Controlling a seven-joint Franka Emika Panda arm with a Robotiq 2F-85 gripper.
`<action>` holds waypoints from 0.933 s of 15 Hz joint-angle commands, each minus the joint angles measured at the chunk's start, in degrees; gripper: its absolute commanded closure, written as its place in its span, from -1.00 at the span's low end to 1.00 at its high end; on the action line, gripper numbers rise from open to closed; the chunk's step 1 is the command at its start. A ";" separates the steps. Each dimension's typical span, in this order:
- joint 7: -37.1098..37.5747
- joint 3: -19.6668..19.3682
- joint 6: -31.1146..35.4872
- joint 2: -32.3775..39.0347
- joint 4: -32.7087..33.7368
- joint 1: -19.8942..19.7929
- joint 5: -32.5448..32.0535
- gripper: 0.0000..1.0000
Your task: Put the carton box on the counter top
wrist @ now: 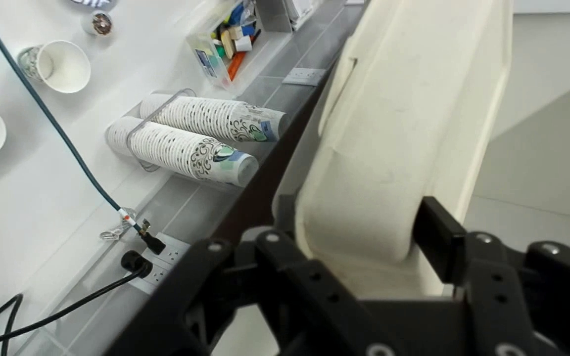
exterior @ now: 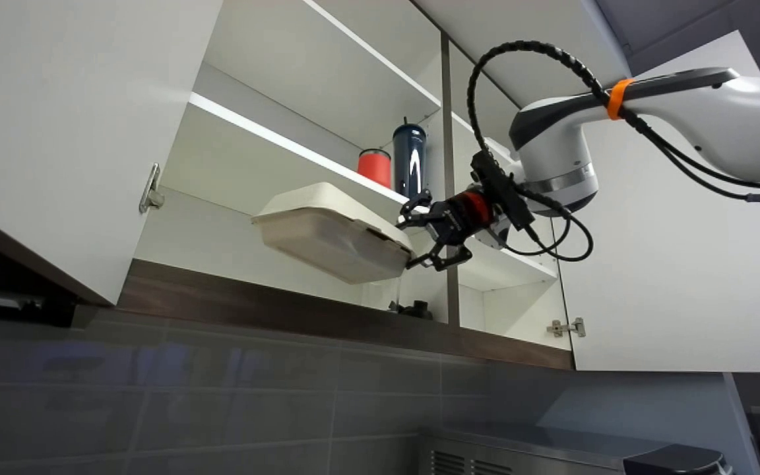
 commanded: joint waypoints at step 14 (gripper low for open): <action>-13.68 -6.60 -2.94 -12.12 -24.80 1.70 -7.06 -0.25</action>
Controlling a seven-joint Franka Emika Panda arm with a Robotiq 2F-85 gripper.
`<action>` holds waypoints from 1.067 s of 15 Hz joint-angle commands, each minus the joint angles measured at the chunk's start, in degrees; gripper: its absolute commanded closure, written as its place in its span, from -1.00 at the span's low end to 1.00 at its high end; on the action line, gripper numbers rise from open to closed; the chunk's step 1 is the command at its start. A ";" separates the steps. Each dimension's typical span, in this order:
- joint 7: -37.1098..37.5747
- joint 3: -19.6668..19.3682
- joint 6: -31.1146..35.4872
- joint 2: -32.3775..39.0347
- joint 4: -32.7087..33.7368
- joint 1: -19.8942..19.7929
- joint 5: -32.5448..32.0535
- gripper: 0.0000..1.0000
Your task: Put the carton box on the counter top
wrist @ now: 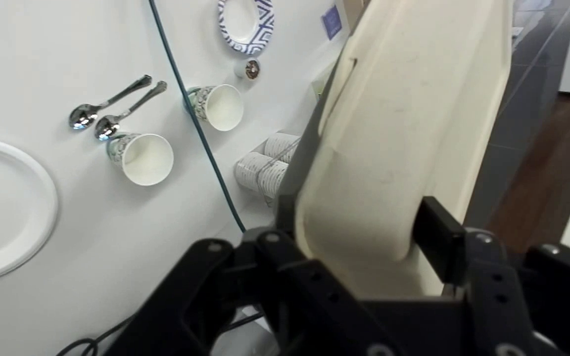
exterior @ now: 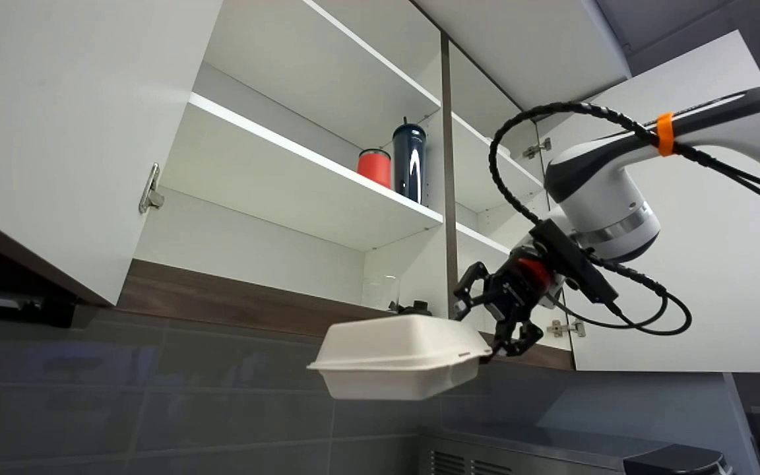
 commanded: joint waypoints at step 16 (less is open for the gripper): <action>-4.01 -3.68 2.22 -3.76 -15.93 -0.05 1.20 0.25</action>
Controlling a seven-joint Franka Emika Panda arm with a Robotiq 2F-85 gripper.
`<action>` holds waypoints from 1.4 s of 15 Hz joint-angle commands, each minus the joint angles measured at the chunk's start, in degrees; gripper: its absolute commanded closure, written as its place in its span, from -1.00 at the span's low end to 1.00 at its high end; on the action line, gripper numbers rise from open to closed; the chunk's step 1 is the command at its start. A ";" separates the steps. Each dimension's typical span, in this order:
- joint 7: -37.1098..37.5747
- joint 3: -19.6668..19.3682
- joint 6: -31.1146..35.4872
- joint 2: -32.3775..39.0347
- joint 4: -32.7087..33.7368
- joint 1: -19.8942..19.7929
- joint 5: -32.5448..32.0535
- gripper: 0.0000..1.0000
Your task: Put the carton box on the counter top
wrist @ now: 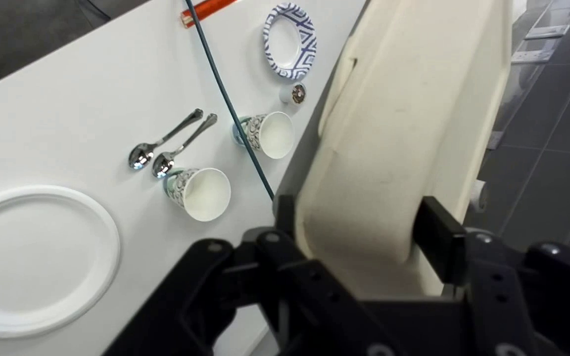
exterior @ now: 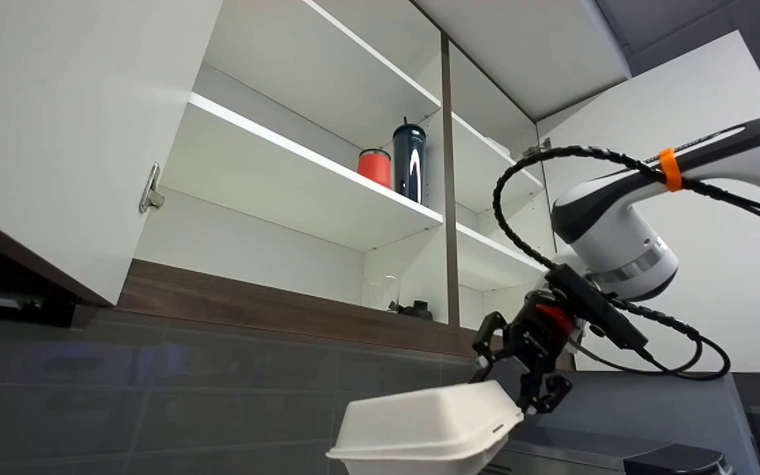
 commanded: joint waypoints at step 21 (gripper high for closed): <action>-10.60 0.14 18.52 -2.80 -25.49 0.56 9.70 0.25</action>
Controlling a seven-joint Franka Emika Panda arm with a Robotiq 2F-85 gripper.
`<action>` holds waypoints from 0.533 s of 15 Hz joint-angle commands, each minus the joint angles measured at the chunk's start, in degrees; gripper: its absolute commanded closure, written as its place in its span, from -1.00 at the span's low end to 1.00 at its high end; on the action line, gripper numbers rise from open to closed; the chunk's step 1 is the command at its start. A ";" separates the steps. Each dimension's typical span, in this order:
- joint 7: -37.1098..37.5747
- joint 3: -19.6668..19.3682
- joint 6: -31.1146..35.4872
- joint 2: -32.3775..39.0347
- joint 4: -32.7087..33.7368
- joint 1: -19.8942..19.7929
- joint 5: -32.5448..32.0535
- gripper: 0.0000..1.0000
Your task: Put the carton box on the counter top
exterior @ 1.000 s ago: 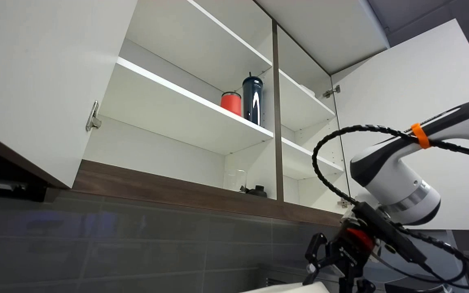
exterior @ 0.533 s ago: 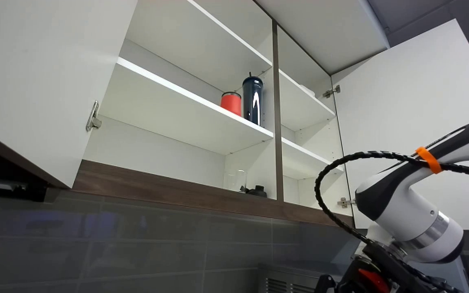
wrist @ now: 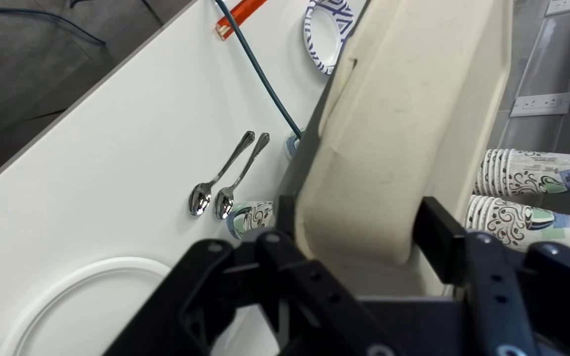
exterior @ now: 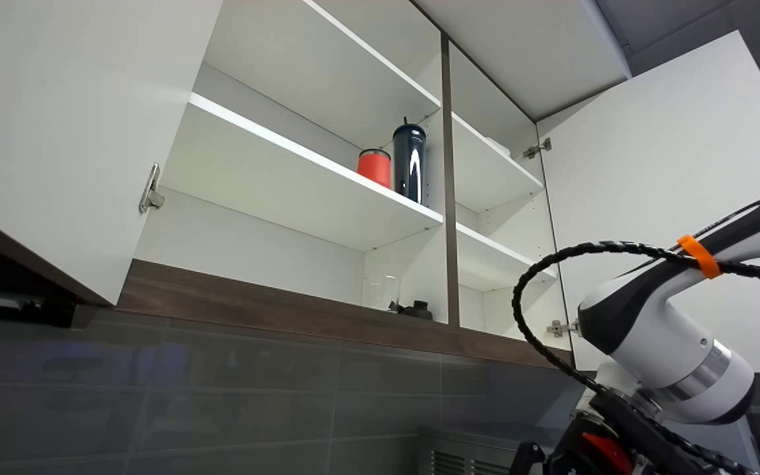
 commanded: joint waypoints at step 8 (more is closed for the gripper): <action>-23.52 -2.38 5.81 0.27 -9.99 2.25 13.85 0.25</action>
